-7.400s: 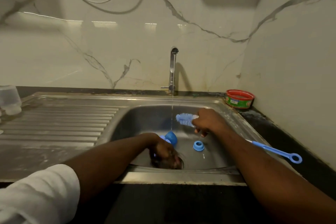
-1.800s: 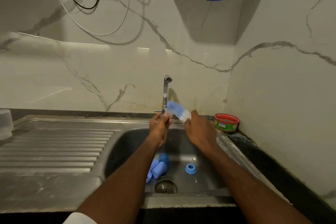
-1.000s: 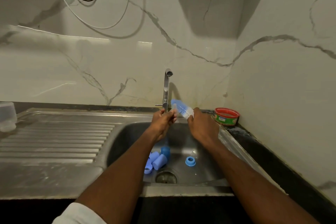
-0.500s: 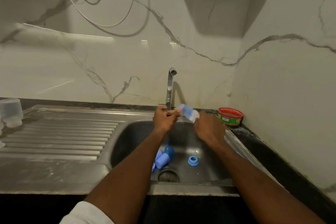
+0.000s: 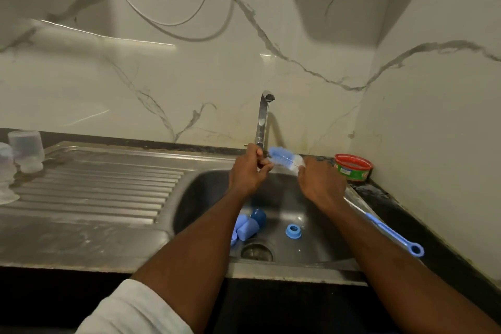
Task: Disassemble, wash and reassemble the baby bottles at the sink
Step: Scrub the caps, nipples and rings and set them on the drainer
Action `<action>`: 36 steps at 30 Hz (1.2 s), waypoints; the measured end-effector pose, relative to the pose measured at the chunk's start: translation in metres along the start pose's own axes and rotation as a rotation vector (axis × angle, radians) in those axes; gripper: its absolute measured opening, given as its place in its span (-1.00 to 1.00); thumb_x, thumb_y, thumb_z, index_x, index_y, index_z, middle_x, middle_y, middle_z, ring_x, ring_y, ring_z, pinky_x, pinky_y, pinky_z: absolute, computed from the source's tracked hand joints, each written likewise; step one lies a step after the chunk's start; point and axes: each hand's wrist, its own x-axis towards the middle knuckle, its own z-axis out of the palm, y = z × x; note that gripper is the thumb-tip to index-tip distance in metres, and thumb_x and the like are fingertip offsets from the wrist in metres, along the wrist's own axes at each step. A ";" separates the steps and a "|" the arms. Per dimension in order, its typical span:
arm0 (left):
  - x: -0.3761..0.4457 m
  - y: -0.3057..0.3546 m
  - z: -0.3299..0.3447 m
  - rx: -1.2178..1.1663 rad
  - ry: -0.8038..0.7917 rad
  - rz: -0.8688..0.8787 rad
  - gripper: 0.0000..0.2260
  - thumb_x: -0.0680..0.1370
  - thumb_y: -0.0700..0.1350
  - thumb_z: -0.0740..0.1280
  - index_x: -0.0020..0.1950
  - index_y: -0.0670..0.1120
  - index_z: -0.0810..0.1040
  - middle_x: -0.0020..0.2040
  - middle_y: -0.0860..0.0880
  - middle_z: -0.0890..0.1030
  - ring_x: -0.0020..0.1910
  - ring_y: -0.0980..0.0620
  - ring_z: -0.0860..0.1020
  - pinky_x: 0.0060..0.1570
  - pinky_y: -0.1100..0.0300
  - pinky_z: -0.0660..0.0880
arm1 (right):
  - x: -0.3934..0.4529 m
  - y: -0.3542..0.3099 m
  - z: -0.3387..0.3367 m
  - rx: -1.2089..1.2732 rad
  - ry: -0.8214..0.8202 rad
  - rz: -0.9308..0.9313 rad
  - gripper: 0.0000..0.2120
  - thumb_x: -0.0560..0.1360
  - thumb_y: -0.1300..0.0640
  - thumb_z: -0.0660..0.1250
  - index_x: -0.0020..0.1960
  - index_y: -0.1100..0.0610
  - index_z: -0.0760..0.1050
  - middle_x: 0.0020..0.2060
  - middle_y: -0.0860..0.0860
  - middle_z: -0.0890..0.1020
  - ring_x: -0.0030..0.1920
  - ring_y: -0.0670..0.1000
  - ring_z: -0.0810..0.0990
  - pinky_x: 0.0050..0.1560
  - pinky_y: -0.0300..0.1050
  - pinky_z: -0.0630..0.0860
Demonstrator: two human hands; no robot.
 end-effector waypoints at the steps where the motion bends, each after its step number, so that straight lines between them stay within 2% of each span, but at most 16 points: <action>1: -0.001 0.001 0.000 0.006 0.023 -0.010 -0.70 0.54 0.01 0.47 0.05 0.06 0.34 -0.13 0.10 0.61 -0.15 0.10 0.58 -0.21 0.18 0.45 | 0.000 0.002 -0.002 0.003 0.011 0.003 -0.71 0.65 -0.05 0.20 0.31 0.04 0.46 0.13 0.11 0.65 0.08 0.15 0.64 -0.06 0.00 0.50; 4: -0.001 -0.001 0.001 0.027 0.107 -0.113 -0.69 0.54 0.01 0.46 0.10 0.02 0.35 -0.09 0.03 0.60 -0.14 0.03 0.57 -0.20 0.17 0.41 | -0.001 -0.001 -0.004 0.015 0.059 -0.089 -0.69 0.66 -0.09 0.18 0.30 0.05 0.44 0.09 0.11 0.65 0.03 0.14 0.63 -0.10 -0.02 0.48; 6: 0.000 -0.006 -0.001 0.024 0.076 -0.096 -0.67 0.54 -0.01 0.47 0.15 -0.01 0.36 -0.03 0.01 0.60 -0.10 0.04 0.57 -0.15 0.20 0.43 | -0.005 -0.010 -0.003 0.027 0.050 -0.156 -0.66 0.65 -0.12 0.18 0.33 0.02 0.46 0.12 0.09 0.66 0.06 0.14 0.63 -0.01 0.01 0.52; 9: 0.000 -0.005 -0.003 0.003 0.020 -0.001 -0.68 0.54 -0.04 0.47 0.12 -0.01 0.36 -0.04 0.04 0.60 -0.13 0.09 0.57 -0.19 0.27 0.41 | -0.006 -0.014 0.001 0.007 0.007 -0.106 -0.66 0.65 -0.09 0.18 0.35 0.02 0.47 0.16 0.09 0.65 0.11 0.14 0.63 0.06 0.01 0.53; 11: -0.001 -0.001 -0.002 0.006 0.007 0.008 -0.70 0.55 -0.02 0.46 0.08 0.02 0.34 -0.11 0.08 0.59 -0.19 0.11 0.55 -0.22 0.23 0.41 | -0.002 -0.008 0.000 -0.029 -0.028 -0.032 -0.69 0.66 -0.03 0.21 0.35 0.05 0.47 0.16 0.10 0.64 0.12 0.14 0.63 0.06 0.03 0.54; 13: -0.003 0.003 -0.001 0.009 0.026 0.001 -0.72 0.57 -0.01 0.44 0.07 0.04 0.33 -0.13 0.09 0.59 -0.18 0.11 0.56 -0.22 0.19 0.43 | 0.002 -0.001 -0.001 -0.039 -0.029 -0.004 -0.69 0.64 -0.02 0.24 0.33 0.07 0.47 0.13 0.10 0.64 0.08 0.14 0.63 -0.03 0.02 0.56; 15: -0.005 0.003 0.000 0.016 0.057 -0.012 -0.73 0.58 -0.01 0.42 0.08 0.06 0.32 -0.11 0.08 0.59 -0.17 0.12 0.56 -0.24 0.23 0.39 | 0.003 0.005 -0.002 -0.055 0.019 -0.035 -0.71 0.63 -0.05 0.24 0.28 0.07 0.46 0.07 0.10 0.65 0.01 0.12 0.63 -0.17 -0.04 0.46; 17: -0.005 0.001 -0.001 0.047 0.071 -0.030 -0.73 0.59 -0.02 0.41 0.08 0.07 0.30 -0.09 0.06 0.59 -0.17 0.11 0.56 -0.26 0.24 0.38 | 0.001 0.005 -0.002 -0.058 0.054 -0.074 -0.70 0.64 -0.08 0.22 0.27 0.06 0.45 0.06 0.10 0.65 0.00 0.13 0.63 -0.20 -0.07 0.40; 20: -0.003 -0.004 -0.003 0.077 0.101 -0.073 -0.71 0.57 -0.02 0.42 0.08 0.07 0.29 -0.09 0.02 0.60 -0.15 0.03 0.60 -0.22 0.13 0.49 | 0.001 -0.001 -0.001 -0.044 0.064 -0.121 -0.68 0.64 -0.10 0.19 0.28 0.05 0.46 0.07 0.11 0.65 0.01 0.15 0.63 -0.17 -0.08 0.38; 22: -0.003 -0.004 -0.004 0.104 0.093 -0.076 -0.69 0.57 -0.01 0.44 0.11 0.03 0.31 -0.06 0.02 0.60 -0.13 0.03 0.59 -0.20 0.16 0.46 | 0.001 -0.005 0.003 -0.029 0.062 -0.143 -0.68 0.64 -0.11 0.19 0.28 0.04 0.46 0.07 0.10 0.65 0.01 0.15 0.64 -0.15 -0.05 0.44; 26: -0.003 0.000 -0.004 0.113 0.068 0.044 -0.69 0.57 -0.01 0.44 0.11 0.05 0.31 -0.05 0.05 0.61 -0.14 0.07 0.59 -0.25 0.23 0.44 | 0.003 -0.002 0.007 0.019 0.011 -0.140 -0.66 0.65 -0.11 0.17 0.33 0.03 0.44 0.15 0.10 0.64 0.08 0.14 0.63 -0.02 0.02 0.54; 28: -0.003 0.002 -0.005 0.139 0.083 0.055 -0.68 0.56 0.00 0.45 0.09 0.08 0.30 -0.10 0.08 0.61 -0.18 0.08 0.58 -0.24 0.17 0.50 | 0.005 0.004 0.008 0.010 0.019 -0.113 -0.68 0.65 -0.09 0.18 0.32 0.05 0.44 0.13 0.11 0.64 0.06 0.15 0.63 -0.10 -0.01 0.49; 32: -0.002 -0.003 -0.007 0.139 0.133 -0.033 -0.69 0.57 -0.04 0.44 0.12 0.05 0.30 -0.10 0.04 0.61 -0.17 0.06 0.60 -0.19 0.12 0.55 | 0.005 0.009 0.004 -0.027 0.040 -0.099 -0.68 0.64 -0.10 0.20 0.30 0.04 0.44 0.10 0.10 0.65 0.02 0.13 0.63 -0.17 -0.05 0.43; 36: -0.001 -0.008 -0.006 0.136 0.117 -0.073 -0.70 0.57 -0.12 0.43 0.16 -0.02 0.34 -0.03 0.00 0.60 -0.11 0.03 0.60 -0.11 0.08 0.60 | 0.001 -0.003 0.007 0.008 0.046 -0.198 -0.63 0.64 -0.16 0.19 0.35 0.00 0.46 0.13 0.07 0.65 0.04 0.11 0.63 -0.04 0.00 0.54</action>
